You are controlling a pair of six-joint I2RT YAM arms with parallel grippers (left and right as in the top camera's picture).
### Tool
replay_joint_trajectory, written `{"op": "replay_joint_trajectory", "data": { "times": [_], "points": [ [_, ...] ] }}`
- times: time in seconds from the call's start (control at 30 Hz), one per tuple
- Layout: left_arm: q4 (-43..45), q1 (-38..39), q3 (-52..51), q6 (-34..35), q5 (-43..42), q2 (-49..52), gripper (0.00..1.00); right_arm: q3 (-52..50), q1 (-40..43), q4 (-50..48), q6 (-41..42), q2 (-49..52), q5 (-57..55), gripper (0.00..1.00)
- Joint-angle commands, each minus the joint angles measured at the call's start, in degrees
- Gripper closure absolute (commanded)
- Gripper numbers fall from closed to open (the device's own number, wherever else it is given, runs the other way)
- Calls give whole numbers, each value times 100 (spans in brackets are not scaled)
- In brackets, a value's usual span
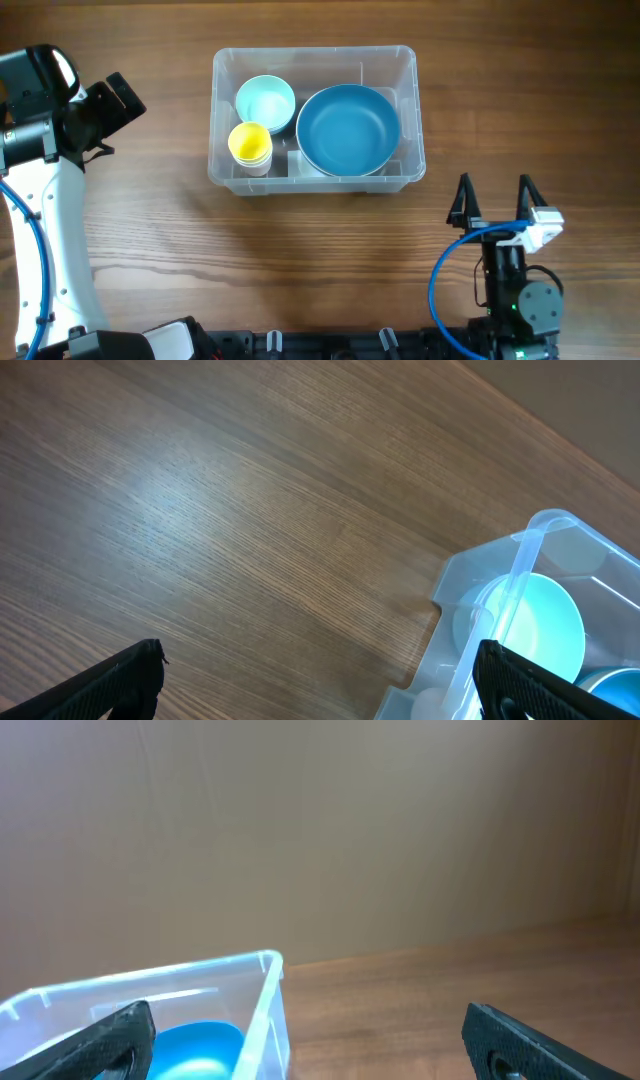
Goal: Pack container
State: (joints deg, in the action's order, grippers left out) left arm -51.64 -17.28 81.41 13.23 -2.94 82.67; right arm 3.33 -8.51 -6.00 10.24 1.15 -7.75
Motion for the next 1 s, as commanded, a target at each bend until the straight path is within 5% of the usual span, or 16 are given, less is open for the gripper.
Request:
{"op": "replay_joint_trajectory", "data": {
  "times": [0.0,0.97],
  "points": [
    [-7,-26,83,74,-66,-81,0,-262,15,-236,33,-94,144,0],
    [-7,-26,83,74,-66,-81,0,-304,463,562,-715,-94,785,0]
  ]
}}
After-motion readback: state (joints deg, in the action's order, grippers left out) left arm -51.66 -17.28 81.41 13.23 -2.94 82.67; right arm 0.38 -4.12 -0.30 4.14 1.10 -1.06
